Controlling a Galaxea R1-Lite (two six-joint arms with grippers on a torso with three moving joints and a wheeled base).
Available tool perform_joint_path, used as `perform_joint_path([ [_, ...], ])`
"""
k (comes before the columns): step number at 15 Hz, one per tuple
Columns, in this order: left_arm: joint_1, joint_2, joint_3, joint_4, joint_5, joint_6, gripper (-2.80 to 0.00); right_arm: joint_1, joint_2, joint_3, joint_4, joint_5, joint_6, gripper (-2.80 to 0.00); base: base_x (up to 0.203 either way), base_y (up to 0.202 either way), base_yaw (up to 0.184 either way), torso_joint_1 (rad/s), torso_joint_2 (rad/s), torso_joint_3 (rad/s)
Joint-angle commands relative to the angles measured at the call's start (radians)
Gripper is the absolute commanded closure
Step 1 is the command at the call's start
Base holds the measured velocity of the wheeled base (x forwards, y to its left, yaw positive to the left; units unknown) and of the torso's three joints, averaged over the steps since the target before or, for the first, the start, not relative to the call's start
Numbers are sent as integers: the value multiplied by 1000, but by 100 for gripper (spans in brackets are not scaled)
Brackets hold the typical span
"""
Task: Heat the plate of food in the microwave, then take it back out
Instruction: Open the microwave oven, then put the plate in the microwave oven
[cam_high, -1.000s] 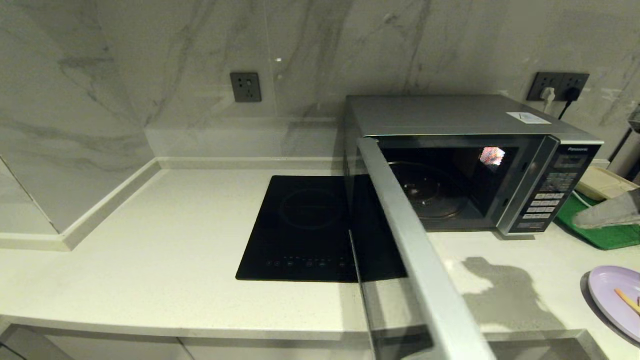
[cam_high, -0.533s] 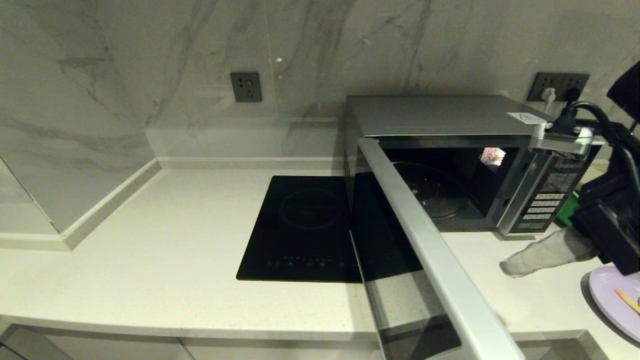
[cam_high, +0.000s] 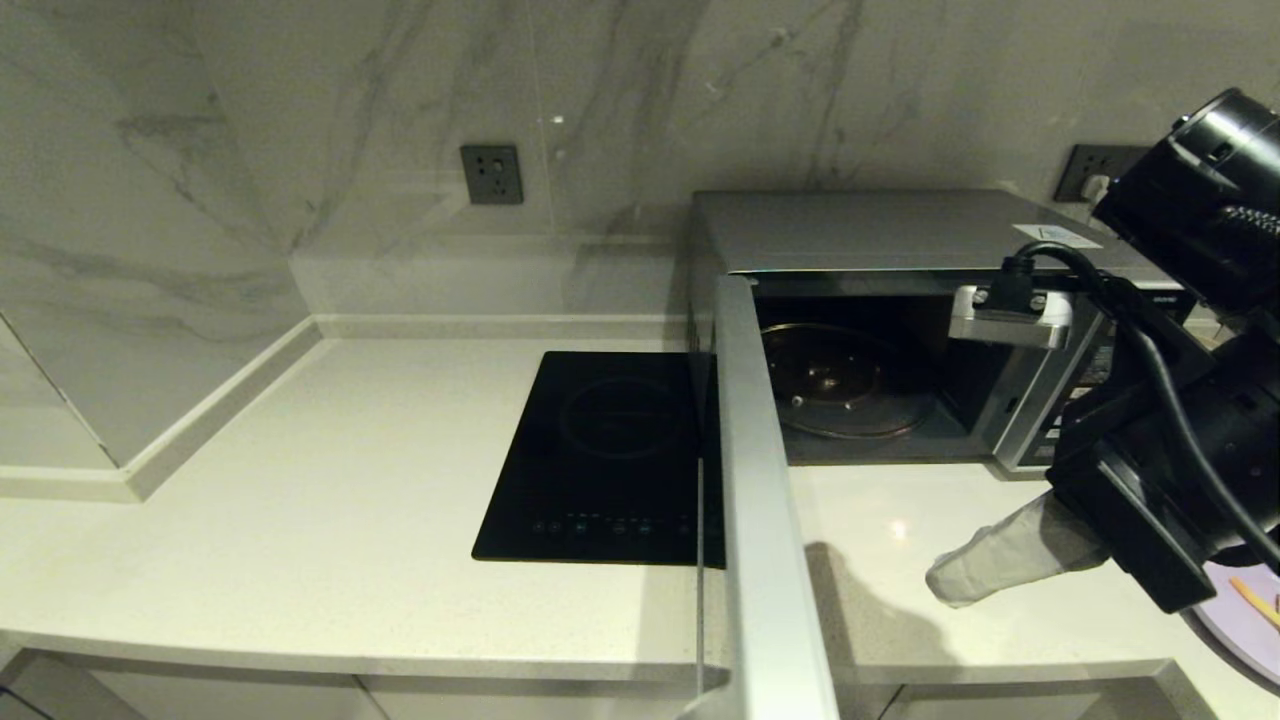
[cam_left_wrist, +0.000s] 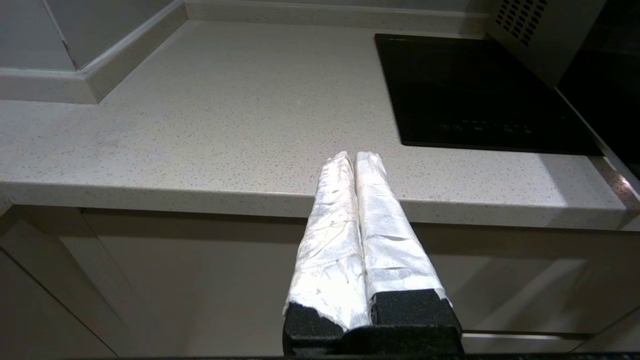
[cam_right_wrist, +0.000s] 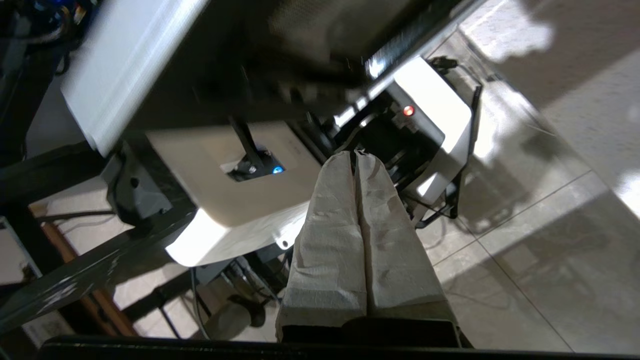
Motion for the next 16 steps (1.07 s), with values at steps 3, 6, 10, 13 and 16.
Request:
perform_joint_path([
  [3, 0, 0, 0, -1, 0, -1, 0, 62, 25, -3, 6, -5, 0, 0, 0, 0, 0, 0, 0, 0],
  [6, 0, 0, 0, -1, 0, -1, 0, 101, 63, -38, 6, -41, 2, 0, 0, 0, 0, 0, 0, 0],
  [10, 0, 0, 0, -1, 0, -1, 0, 123, 80, -59, 6, -47, 2, 0, 0, 0, 0, 0, 0, 0],
  [13, 0, 0, 0, -1, 0, -1, 0, 124, 79, -56, 6, -47, 3, 0, 0, 0, 0, 0, 0, 0],
  [16, 0, 0, 0, -1, 0, -1, 0, 123, 65, -50, 8, -56, 12, 0, 0, 0, 0, 0, 0, 0],
])
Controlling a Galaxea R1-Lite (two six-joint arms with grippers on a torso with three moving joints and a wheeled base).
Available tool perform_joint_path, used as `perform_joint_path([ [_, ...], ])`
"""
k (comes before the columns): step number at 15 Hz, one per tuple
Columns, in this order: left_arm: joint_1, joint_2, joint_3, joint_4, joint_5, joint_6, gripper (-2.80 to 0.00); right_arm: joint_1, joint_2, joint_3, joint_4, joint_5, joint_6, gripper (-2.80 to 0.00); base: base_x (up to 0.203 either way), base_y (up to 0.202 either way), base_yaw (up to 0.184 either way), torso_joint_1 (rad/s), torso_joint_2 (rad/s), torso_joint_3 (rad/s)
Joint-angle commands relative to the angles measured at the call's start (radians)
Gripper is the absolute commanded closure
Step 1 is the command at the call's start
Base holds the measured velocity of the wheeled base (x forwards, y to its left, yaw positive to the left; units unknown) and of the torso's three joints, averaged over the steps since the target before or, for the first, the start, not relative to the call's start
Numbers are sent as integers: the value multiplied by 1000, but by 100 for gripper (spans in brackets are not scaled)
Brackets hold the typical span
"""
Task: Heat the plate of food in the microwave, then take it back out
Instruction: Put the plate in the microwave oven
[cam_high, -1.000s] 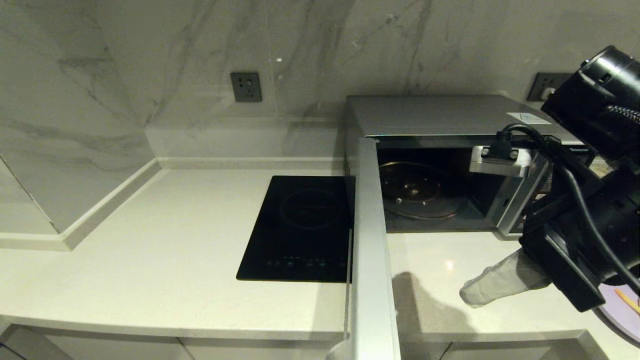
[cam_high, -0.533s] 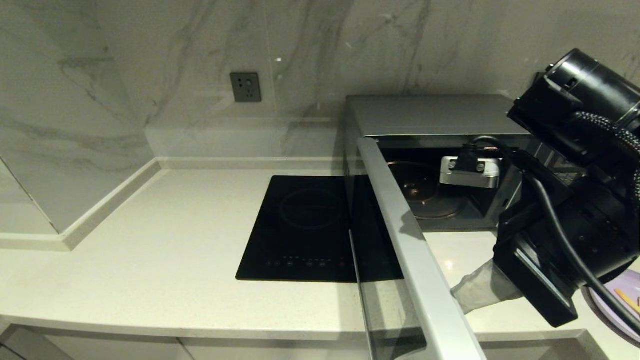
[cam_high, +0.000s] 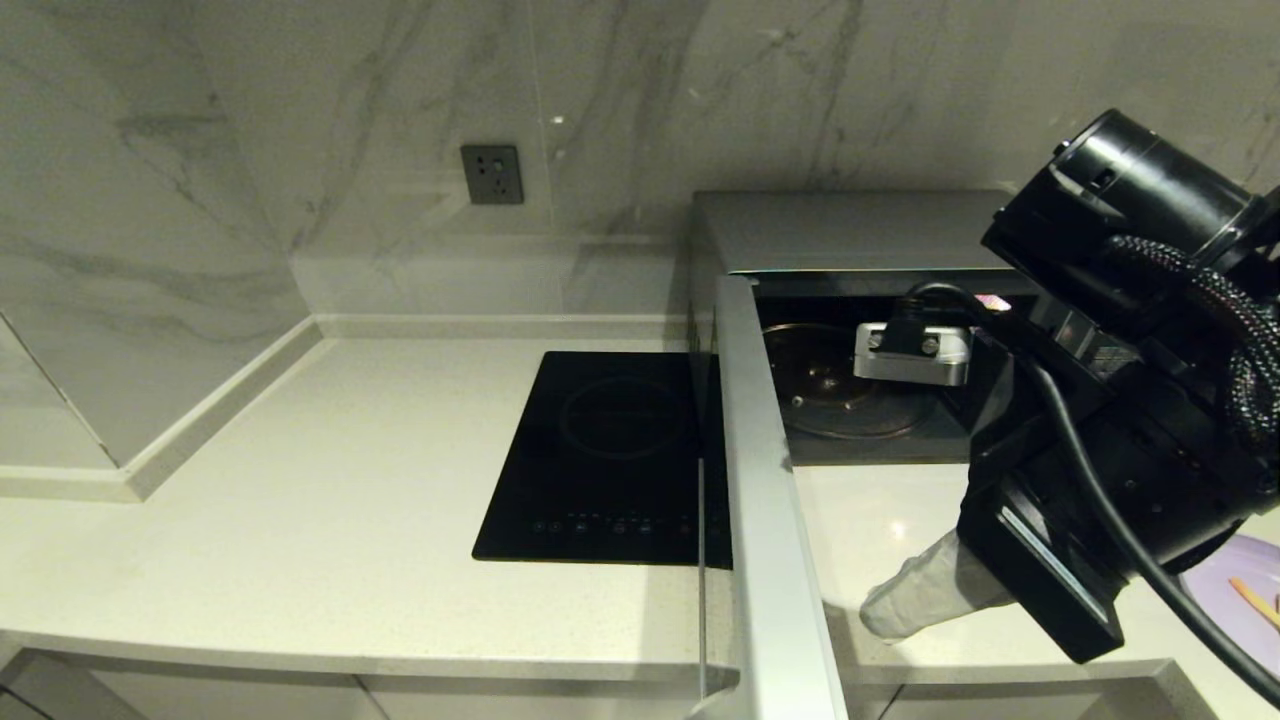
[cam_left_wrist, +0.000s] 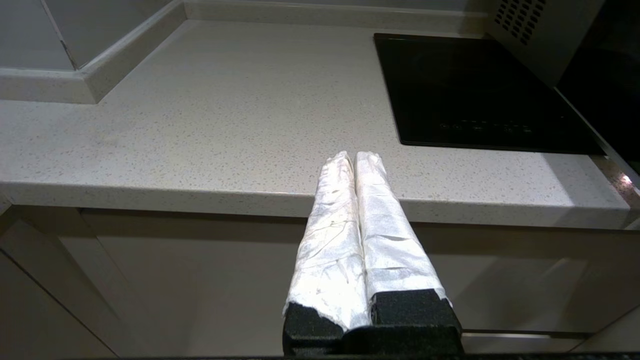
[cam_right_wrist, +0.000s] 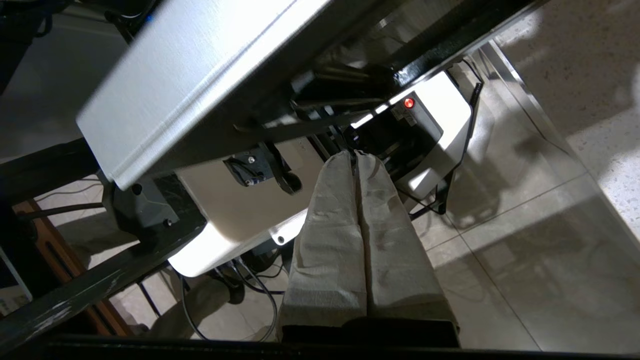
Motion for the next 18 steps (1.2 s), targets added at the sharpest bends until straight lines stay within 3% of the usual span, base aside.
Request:
perform_joint_path([
  [1, 1, 0, 0, -1, 0, -1, 0, -1, -19, 1, 6, -33, 62, 0, 0, 0, 0, 0, 0, 0],
  [3, 1, 0, 0, -1, 0, -1, 0, 2, -40, -8, 12, -175, 281, 0, 0, 0, 0, 0, 0, 0],
  [5, 1, 0, 0, -1, 0, -1, 0, 4, -112, 14, 38, -431, 567, 0, 0, 0, 0, 0, 0, 0],
  [6, 1, 0, 0, -1, 0, -1, 0, -30, -172, 46, 45, -527, 654, 0, 0, 0, 0, 0, 0, 0],
  [8, 1, 0, 0, -1, 0, -1, 0, -207, -239, 109, 48, -625, 717, 0, 0, 0, 0, 0, 0, 0],
  [9, 1, 0, 0, -1, 0, -1, 0, -333, -267, 147, 43, -647, 726, 0, 0, 0, 0, 0, 0, 0],
  [10, 1, 0, 0, -1, 0, -1, 0, -479, -284, 187, 20, -658, 721, -280, 0, 0, 0, 0, 0, 0],
  [12, 1, 0, 0, -1, 0, -1, 0, -790, -292, 270, -90, -641, 699, -280, 0, 0, 0, 0, 0, 0],
  [14, 1, 0, 0, -1, 0, -1, 0, -1090, -256, 352, -200, -565, 677, -280, 0, 0, 0, 0, 0, 0],
  [16, 1, 0, 0, -1, 0, -1, 0, -1323, -171, 427, -280, -467, 664, -280, 0, 0, 0, 0, 0, 0],
  [18, 1, 0, 0, -1, 0, -1, 0, -1469, -61, 528, -412, -403, 656, -280, 0, 0, 0, 0, 0, 0],
])
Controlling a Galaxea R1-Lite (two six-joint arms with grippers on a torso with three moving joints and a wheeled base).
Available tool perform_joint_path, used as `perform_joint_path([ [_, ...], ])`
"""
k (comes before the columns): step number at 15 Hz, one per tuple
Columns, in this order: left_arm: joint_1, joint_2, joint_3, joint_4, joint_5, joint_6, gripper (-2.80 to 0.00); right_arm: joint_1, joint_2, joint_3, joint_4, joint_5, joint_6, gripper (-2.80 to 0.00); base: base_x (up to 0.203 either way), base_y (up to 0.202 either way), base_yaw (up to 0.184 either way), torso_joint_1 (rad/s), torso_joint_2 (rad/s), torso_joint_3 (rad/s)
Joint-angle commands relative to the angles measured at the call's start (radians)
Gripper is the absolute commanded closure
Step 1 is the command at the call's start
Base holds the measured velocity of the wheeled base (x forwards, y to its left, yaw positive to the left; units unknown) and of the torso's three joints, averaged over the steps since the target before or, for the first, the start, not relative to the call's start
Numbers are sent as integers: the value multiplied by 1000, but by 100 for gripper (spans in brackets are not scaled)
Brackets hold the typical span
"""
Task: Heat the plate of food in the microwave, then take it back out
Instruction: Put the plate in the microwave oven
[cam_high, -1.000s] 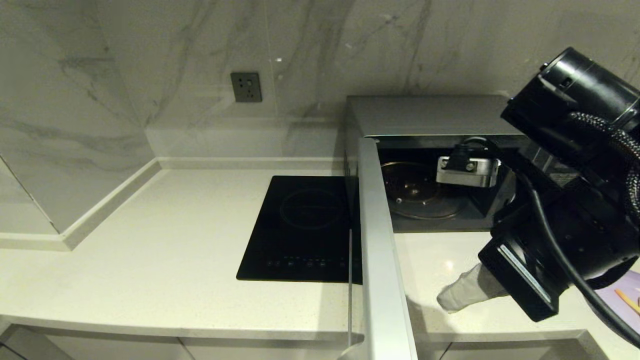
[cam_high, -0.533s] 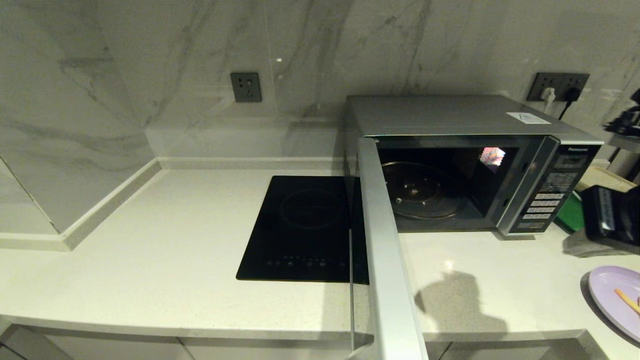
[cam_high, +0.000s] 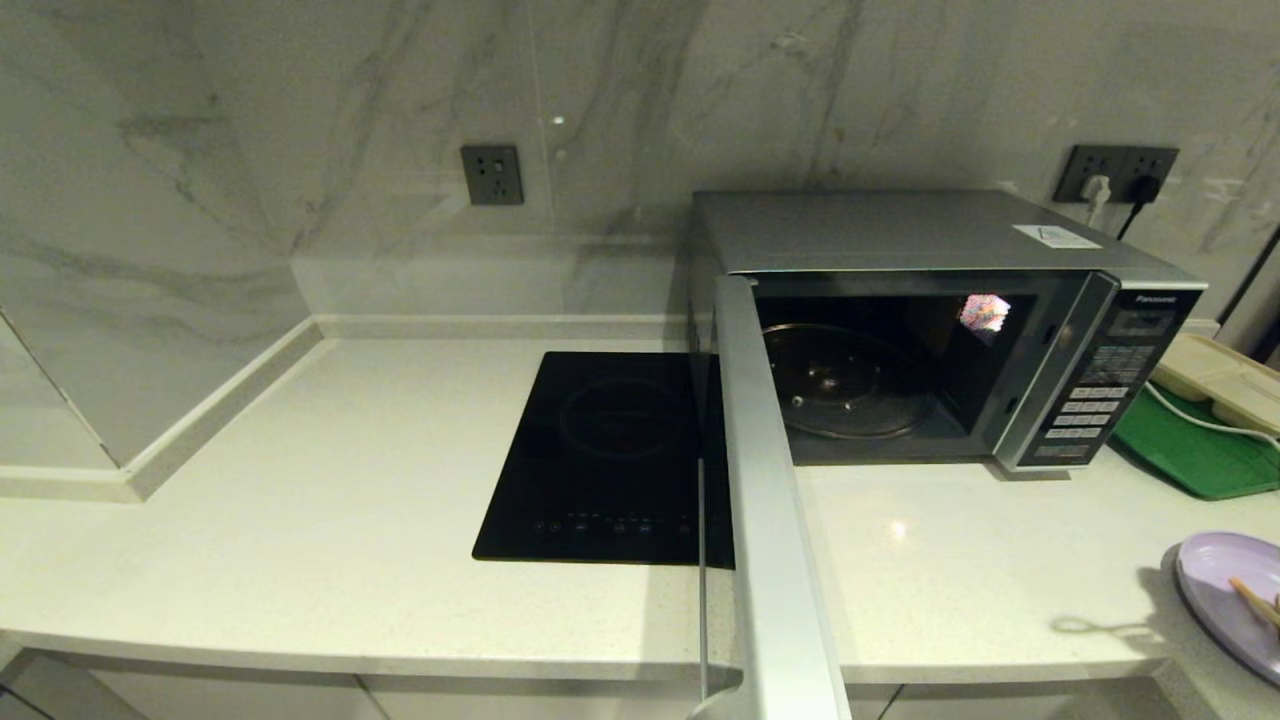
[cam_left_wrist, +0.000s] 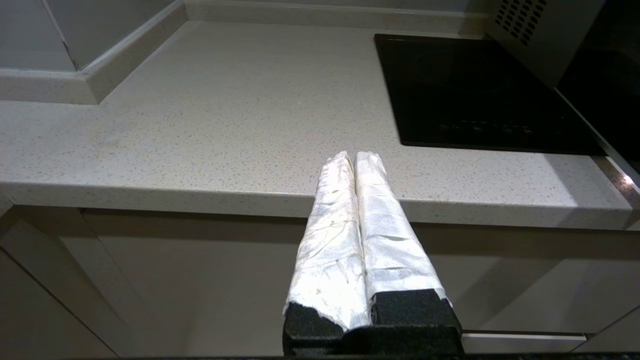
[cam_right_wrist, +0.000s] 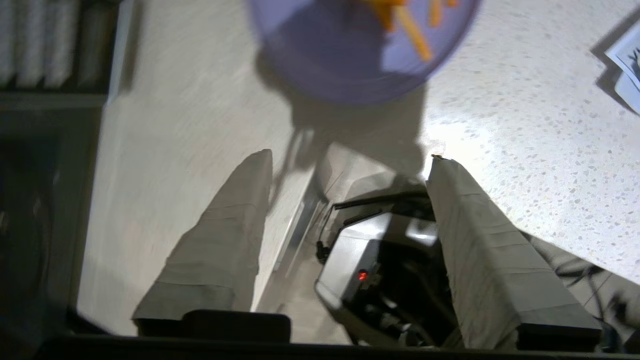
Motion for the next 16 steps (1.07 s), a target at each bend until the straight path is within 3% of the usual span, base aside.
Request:
perform_joint_path([
  [1, 0, 0, 0, 0, 0, -1, 0, -159, 137, 126, -152, 42, 0, -280, 0, 0, 0, 0, 0, 0],
  [7, 0, 0, 0, 0, 0, -1, 0, -203, 253, 343, -419, 53, -8, -280, 0, 0, 0, 0, 0, 0],
  [16, 0, 0, 0, 0, 0, -1, 0, -244, 286, 444, -540, 52, -12, -280, 0, 0, 0, 0, 0, 0],
])
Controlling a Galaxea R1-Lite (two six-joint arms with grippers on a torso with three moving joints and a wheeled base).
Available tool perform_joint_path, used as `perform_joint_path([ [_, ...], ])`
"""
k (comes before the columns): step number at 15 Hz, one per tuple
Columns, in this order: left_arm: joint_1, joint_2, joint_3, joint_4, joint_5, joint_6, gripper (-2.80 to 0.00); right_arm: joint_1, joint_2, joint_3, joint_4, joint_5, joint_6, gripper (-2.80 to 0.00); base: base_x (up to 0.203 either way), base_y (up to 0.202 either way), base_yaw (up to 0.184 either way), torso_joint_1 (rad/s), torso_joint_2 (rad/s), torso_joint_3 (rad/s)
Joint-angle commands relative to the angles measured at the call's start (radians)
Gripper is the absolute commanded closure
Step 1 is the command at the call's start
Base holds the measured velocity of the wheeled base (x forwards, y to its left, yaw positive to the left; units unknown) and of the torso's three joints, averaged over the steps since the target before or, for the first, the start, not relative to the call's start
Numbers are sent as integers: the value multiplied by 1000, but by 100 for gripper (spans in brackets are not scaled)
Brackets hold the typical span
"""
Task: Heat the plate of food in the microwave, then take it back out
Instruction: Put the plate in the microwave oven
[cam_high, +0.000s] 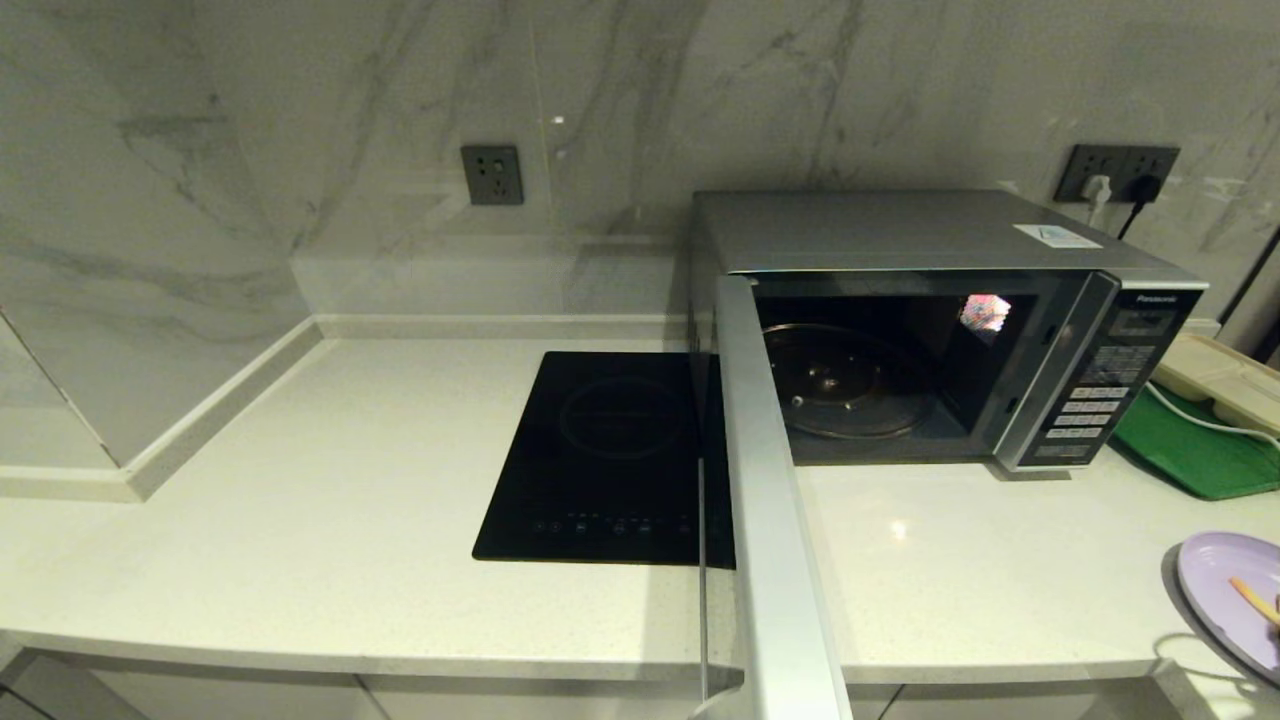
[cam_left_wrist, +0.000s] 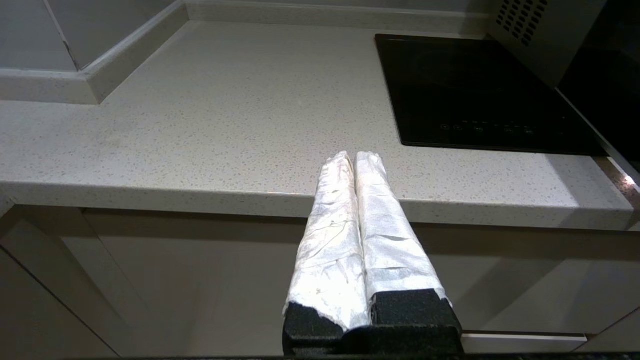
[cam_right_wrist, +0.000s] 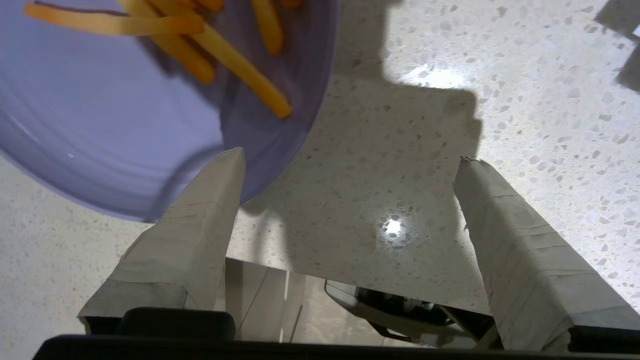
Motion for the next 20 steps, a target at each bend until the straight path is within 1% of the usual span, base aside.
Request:
perform_joint_path([
  [1, 0, 0, 0, 0, 0, -1, 0, -20, 22, 5, -10, 1, -2, -280, 0, 0, 0, 0, 0, 0],
  [4, 0, 0, 0, 0, 0, -1, 0, -41, 62, 16, -41, 1, -16, -280, 0, 0, 0, 0, 0, 0],
  [8, 0, 0, 0, 0, 0, -1, 0, -50, 121, 46, -124, 1, -18, -280, 0, 0, 0, 0, 0, 0],
  [20, 0, 0, 0, 0, 0, -1, 0, -50, 140, 19, -126, 1, -19, -280, 0, 0, 0, 0, 0, 0],
])
